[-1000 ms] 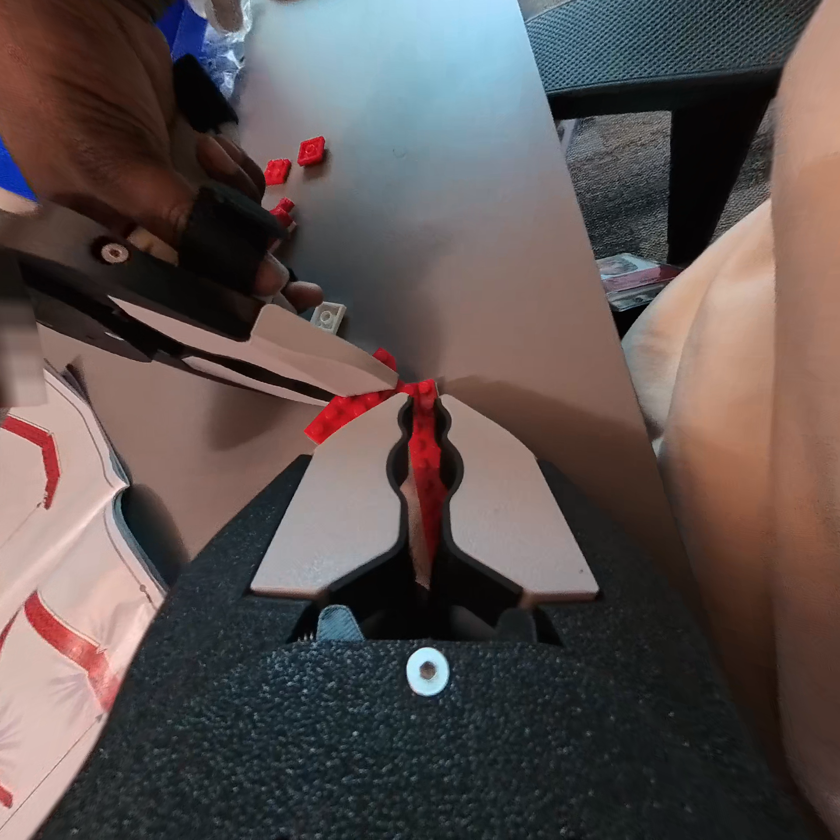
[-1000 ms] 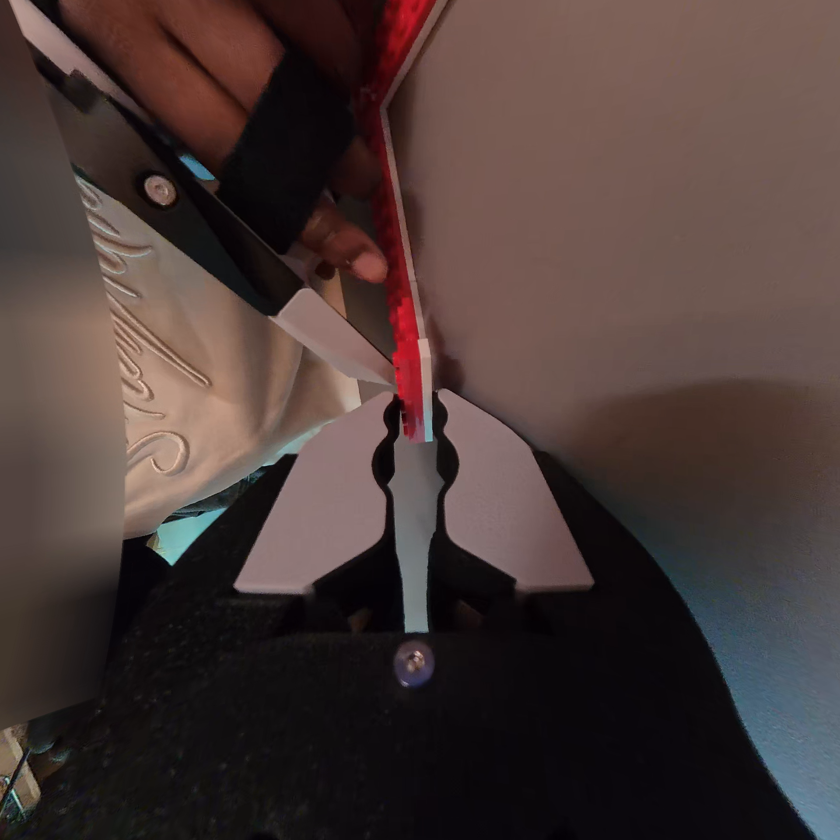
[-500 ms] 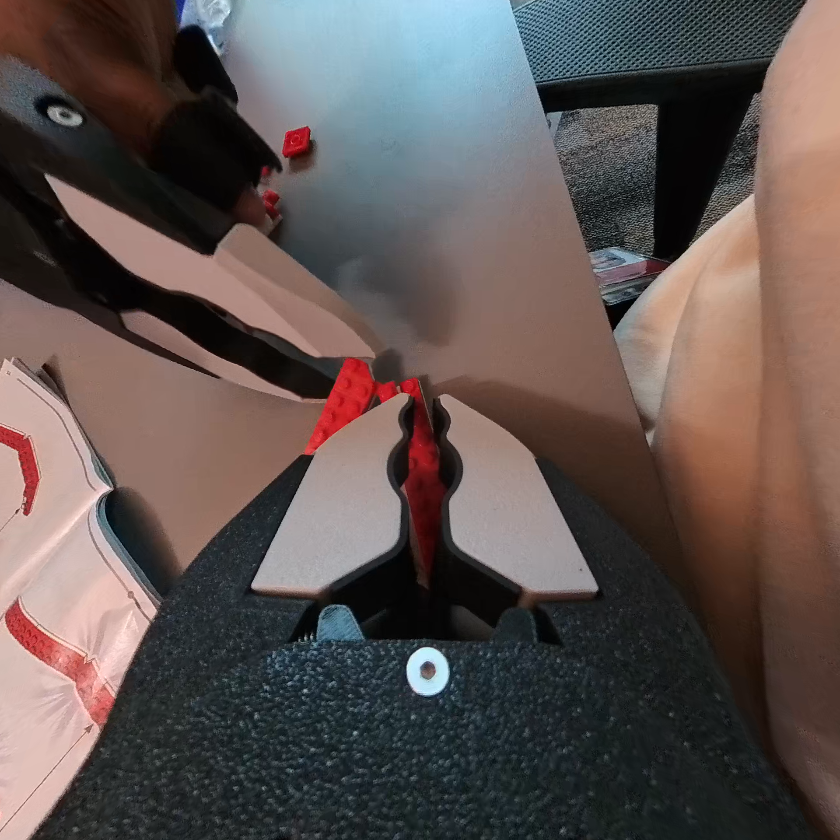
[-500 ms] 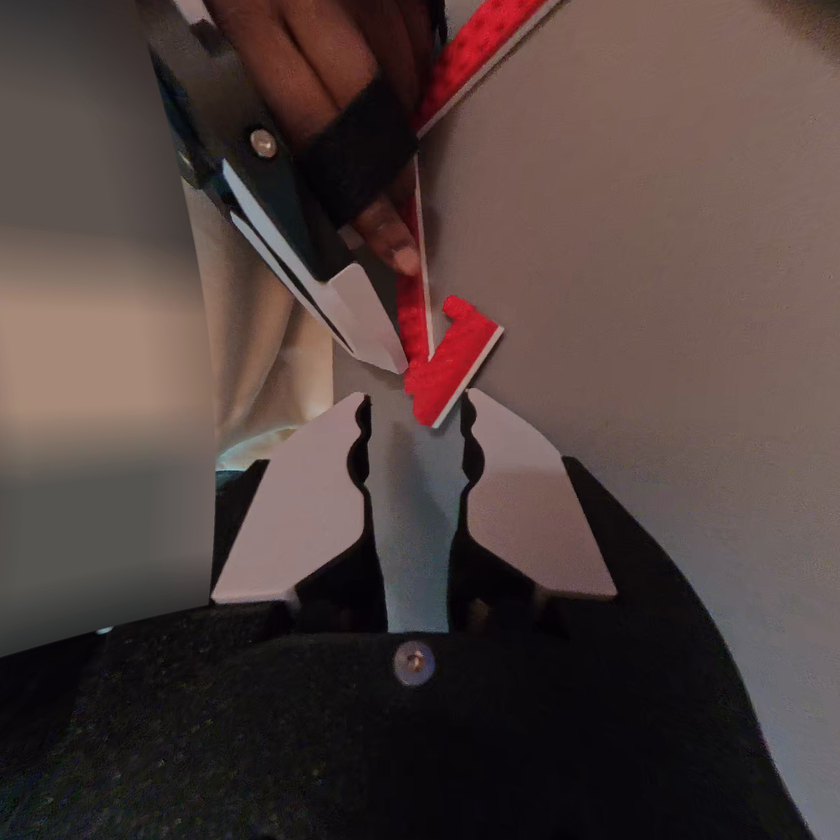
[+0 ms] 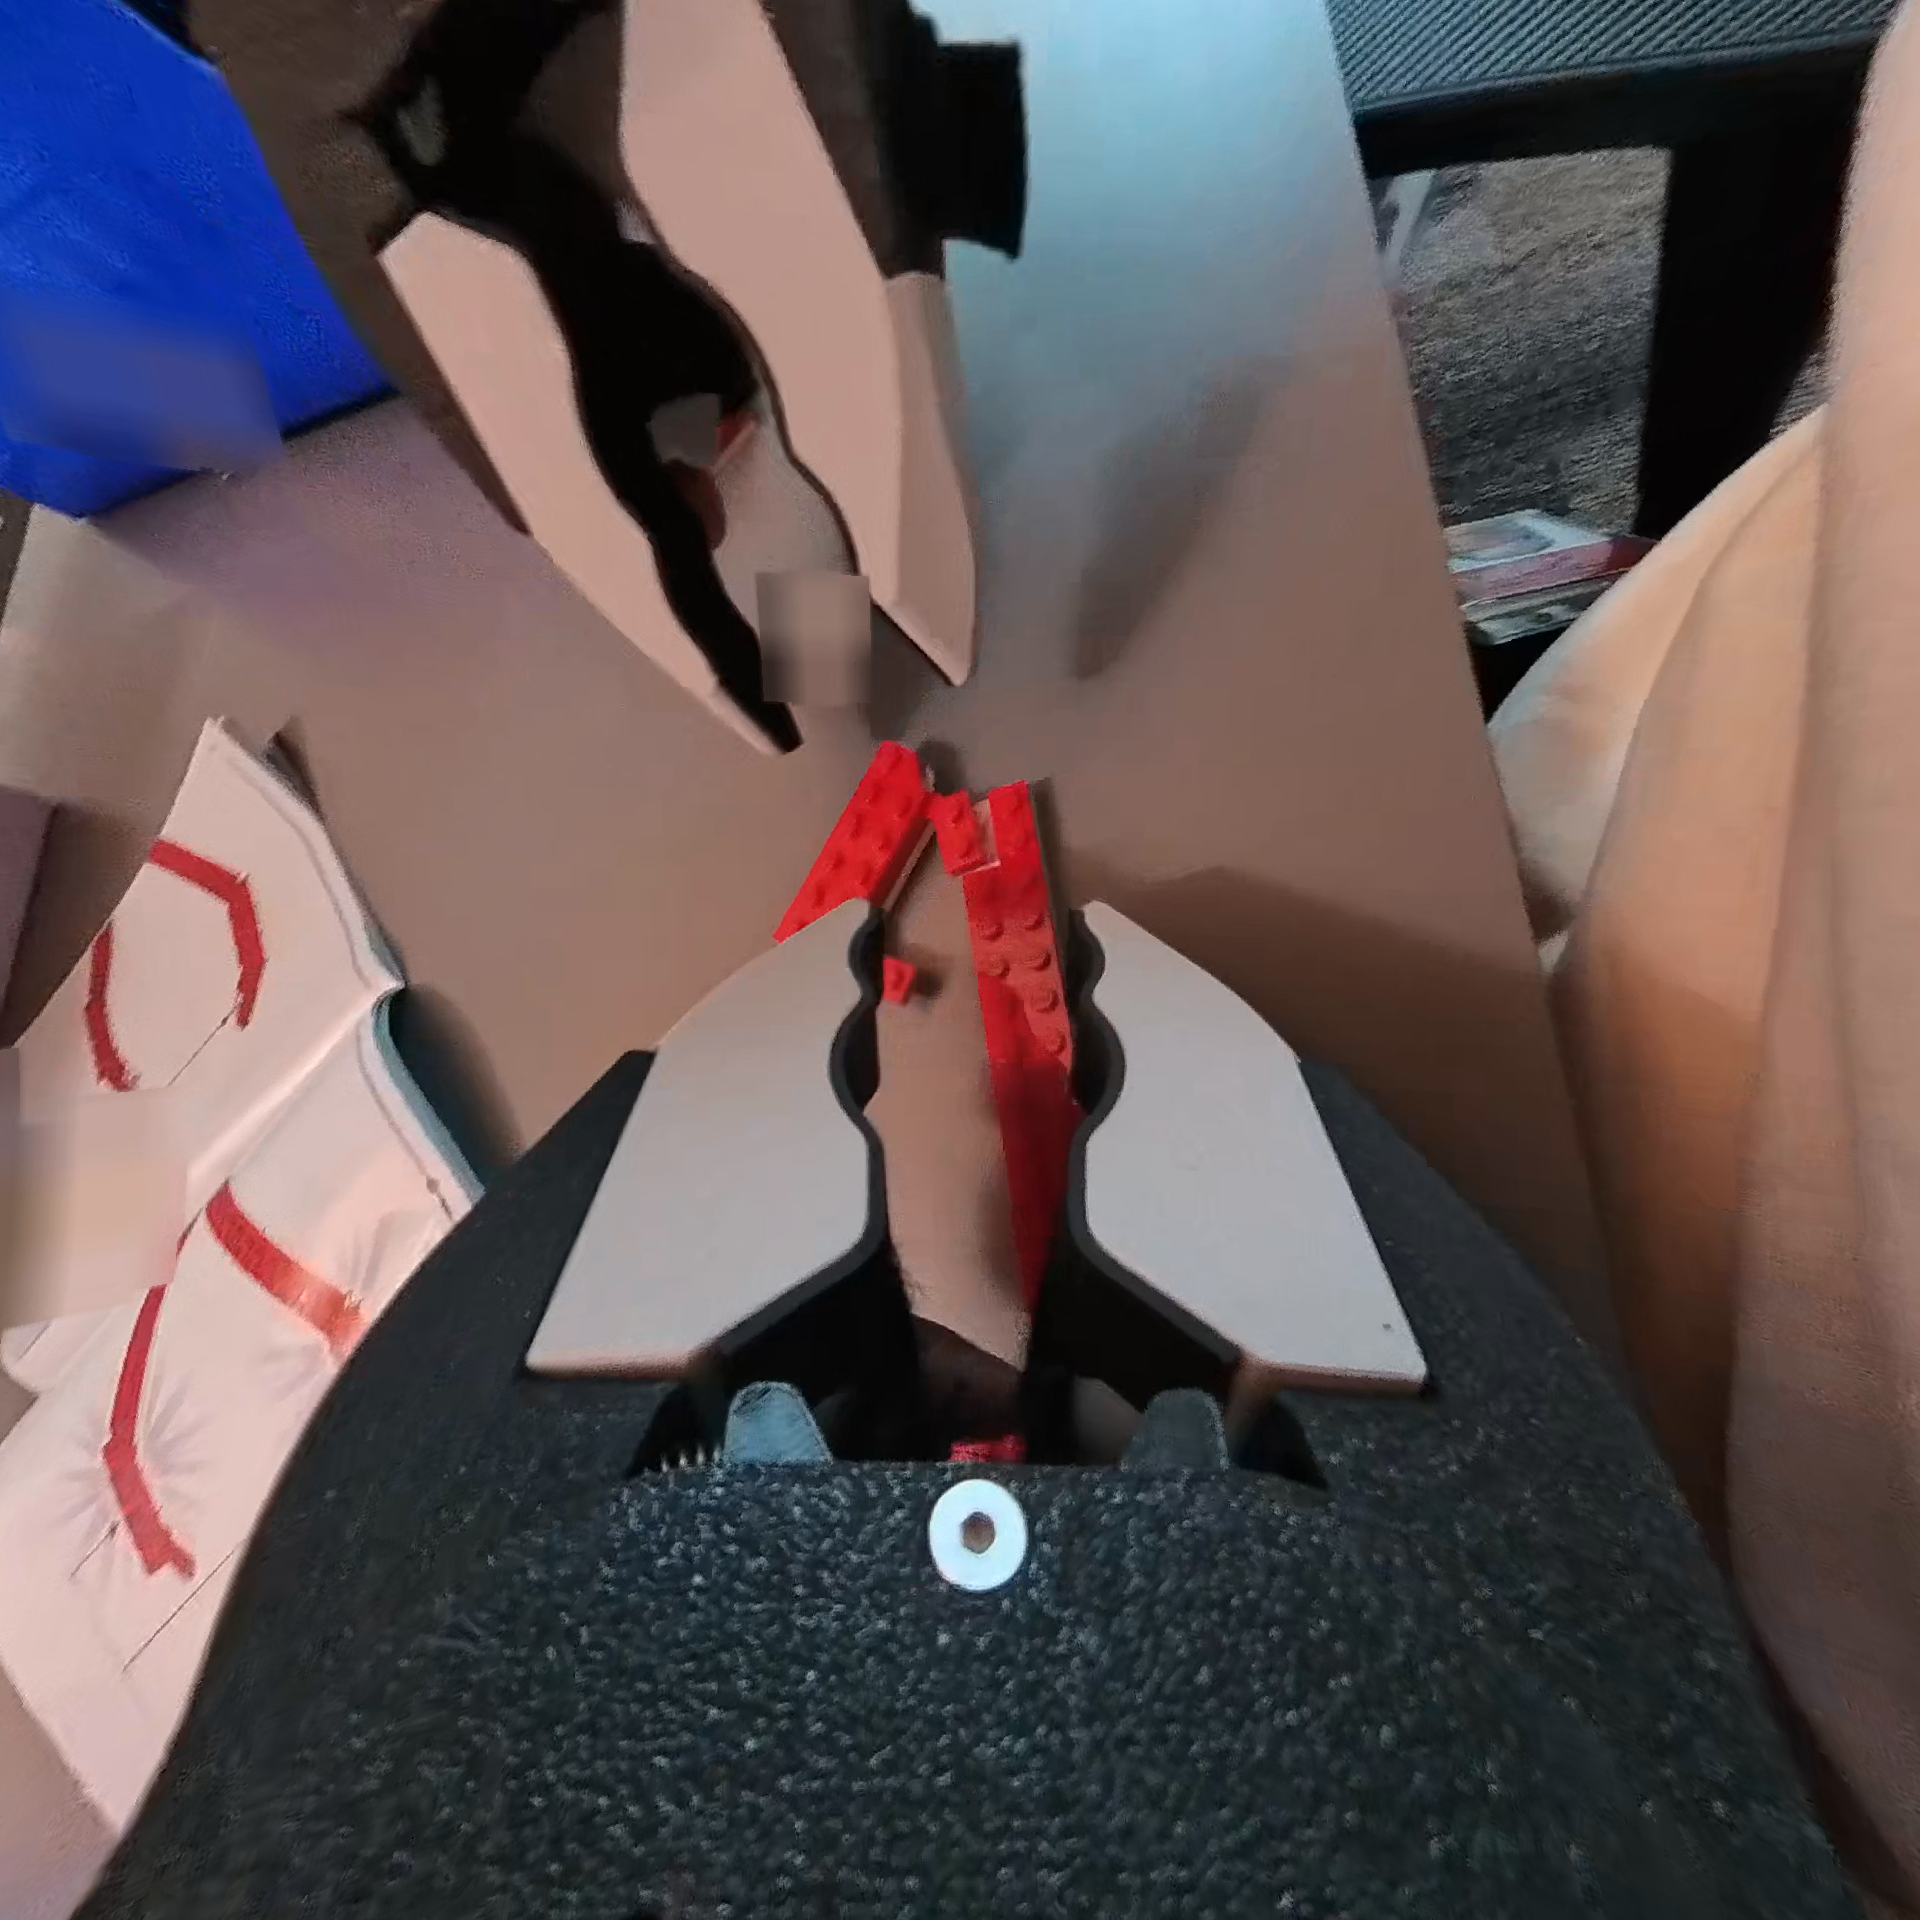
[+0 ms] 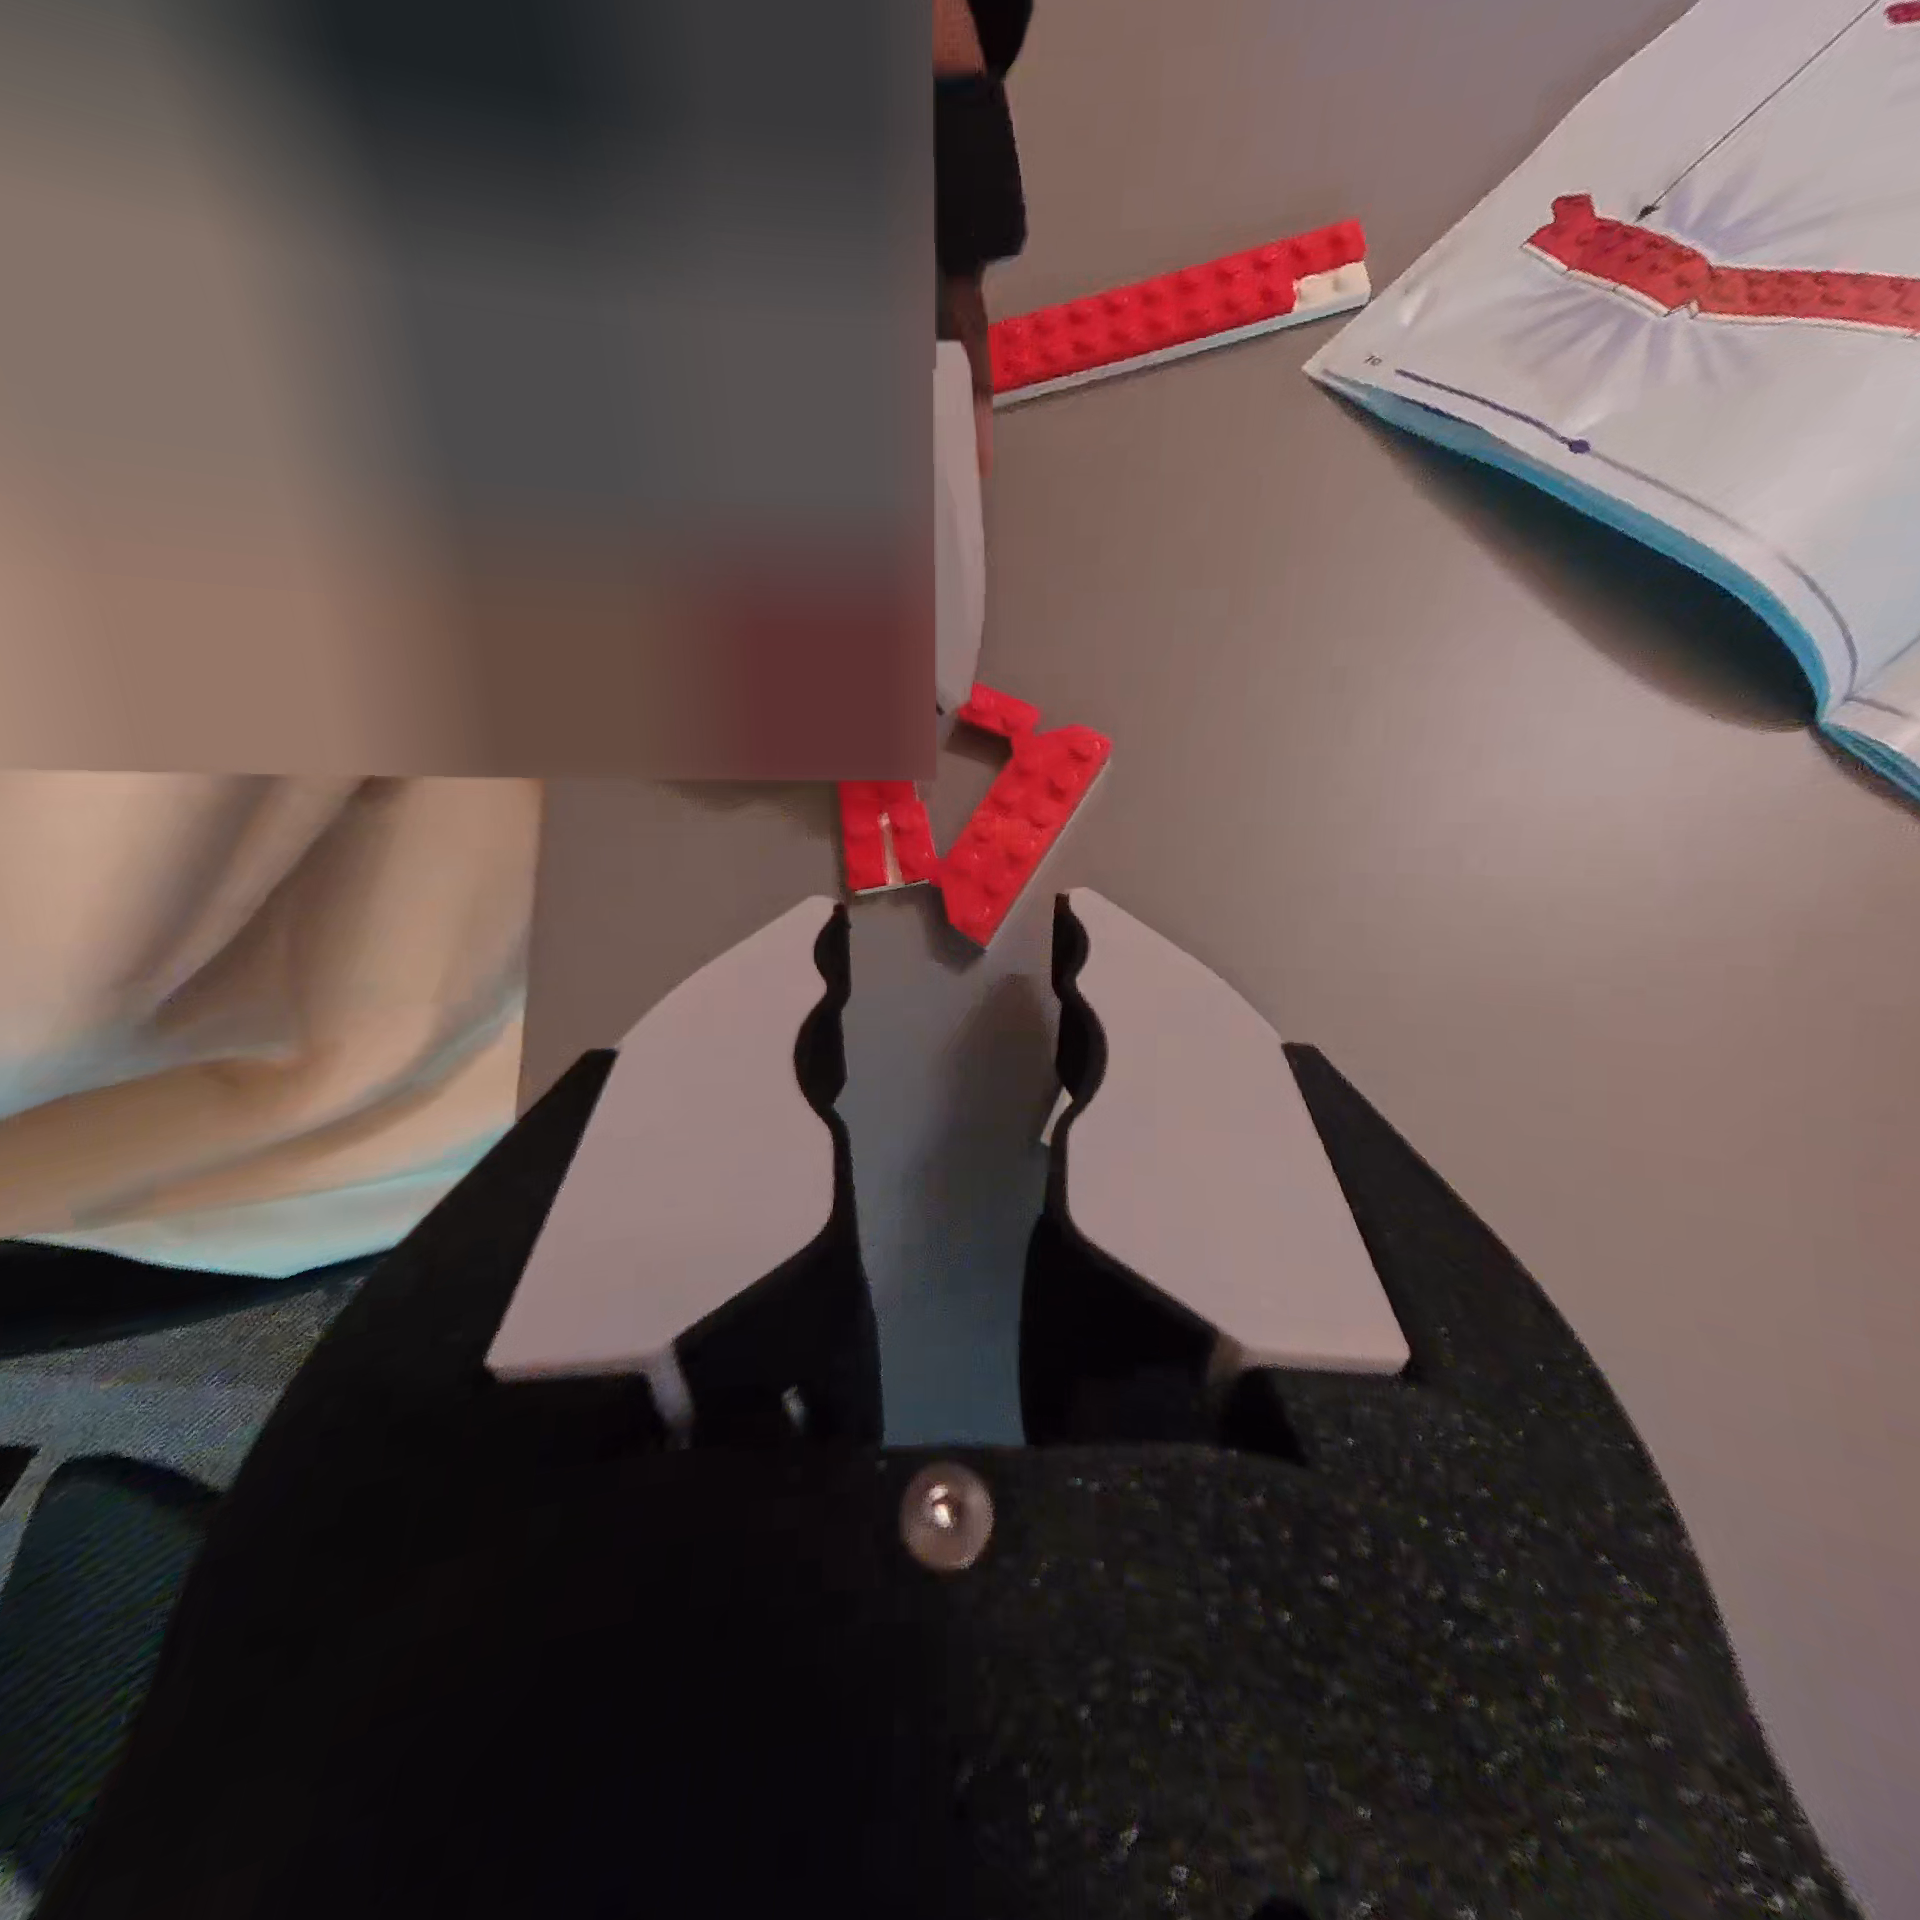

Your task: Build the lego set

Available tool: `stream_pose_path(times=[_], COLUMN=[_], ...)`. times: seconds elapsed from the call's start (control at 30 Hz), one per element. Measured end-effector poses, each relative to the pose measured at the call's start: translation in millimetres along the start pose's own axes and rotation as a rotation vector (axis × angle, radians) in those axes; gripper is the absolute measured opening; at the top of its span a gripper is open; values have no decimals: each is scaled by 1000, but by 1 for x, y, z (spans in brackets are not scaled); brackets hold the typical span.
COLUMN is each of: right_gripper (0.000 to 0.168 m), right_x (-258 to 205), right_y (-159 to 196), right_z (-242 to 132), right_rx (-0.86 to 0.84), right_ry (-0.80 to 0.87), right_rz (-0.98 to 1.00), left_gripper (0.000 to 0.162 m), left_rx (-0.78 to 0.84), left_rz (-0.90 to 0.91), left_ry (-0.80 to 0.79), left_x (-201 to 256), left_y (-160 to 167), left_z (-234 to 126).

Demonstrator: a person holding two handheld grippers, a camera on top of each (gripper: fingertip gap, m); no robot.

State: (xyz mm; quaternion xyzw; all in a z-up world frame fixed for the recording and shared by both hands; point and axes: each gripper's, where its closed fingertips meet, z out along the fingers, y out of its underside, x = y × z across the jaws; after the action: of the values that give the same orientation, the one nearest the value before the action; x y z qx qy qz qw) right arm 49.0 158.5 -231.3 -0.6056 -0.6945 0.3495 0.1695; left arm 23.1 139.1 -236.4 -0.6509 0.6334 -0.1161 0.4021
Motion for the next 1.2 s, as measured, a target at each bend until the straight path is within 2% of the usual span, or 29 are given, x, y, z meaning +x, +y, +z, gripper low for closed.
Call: stream_pose_path(times=[0.03, 0.33, 0.83, 0.93, 1.07, 1.2], right_gripper=[34, 16, 15, 15, 23, 22], right_x=[1, 6, 7, 6, 3, 2], right_y=[1, 6, 8, 9, 5, -3], right_z=[2, 19, 17, 16, 15, 6], right_rx=[14, 6, 0, 2, 31, 95], right_ry=[13, 5, 131, 134, 106, 102], right_rz=[4, -35, 7, 1, 12, 31], left_gripper=[34, 32, 27, 27, 28, 28], left_rx=[-8, -14, 14, 16, 14, 11], left_rz=[9, 38, 7, 11, 23, 19], left_ry=[-11, -21, -41, -45, -54, -49], left_x=[0, 2, 0, 0, -1, -1], left_y=[2, 3, 2, 2, 2, 3], left_z=[1, 5, 8, 7, 7, 7])
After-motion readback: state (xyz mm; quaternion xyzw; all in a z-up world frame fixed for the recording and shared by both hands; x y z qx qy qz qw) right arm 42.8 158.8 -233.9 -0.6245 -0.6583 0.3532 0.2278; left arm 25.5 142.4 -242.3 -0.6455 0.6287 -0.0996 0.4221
